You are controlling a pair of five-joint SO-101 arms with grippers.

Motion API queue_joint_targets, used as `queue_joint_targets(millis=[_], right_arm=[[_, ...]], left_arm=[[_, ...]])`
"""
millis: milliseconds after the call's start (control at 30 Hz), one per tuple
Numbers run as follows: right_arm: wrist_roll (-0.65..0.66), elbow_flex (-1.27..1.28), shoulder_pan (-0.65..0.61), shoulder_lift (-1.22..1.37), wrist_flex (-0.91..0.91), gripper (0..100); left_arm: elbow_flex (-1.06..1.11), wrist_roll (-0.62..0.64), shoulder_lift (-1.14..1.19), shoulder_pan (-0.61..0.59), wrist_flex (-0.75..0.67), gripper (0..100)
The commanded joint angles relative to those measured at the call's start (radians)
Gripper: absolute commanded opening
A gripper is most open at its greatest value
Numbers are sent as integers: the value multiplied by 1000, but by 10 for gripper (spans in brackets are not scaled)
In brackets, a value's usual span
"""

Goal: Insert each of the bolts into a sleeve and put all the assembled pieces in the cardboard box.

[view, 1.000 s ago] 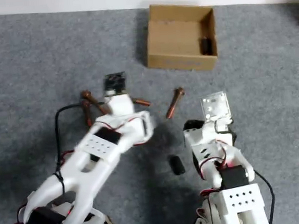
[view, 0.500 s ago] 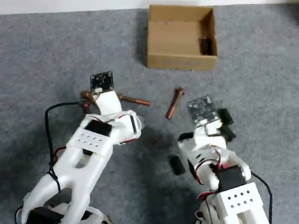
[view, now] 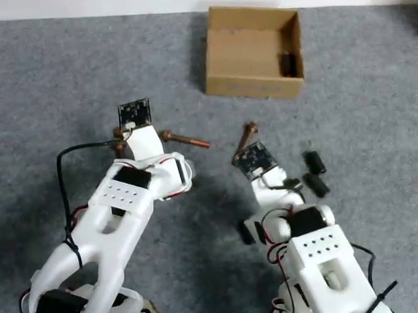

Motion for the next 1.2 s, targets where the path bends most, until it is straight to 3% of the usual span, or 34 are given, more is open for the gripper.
queue_joint_targets(millis=[0,167,433,1167], right_arm=[[-5,-50,-12,8,7,83],[-31,-50,-16,2,7,124],[-77,-50,-150,1,7,124],[-81,77,-154,10,-117,123]], left_arm=[[-42,-5,-12,-8,5,216],[-42,-5,-12,-7,5,216],[-42,-5,-12,-7,5,216],[-42,-5,-7,-7,3,216]])
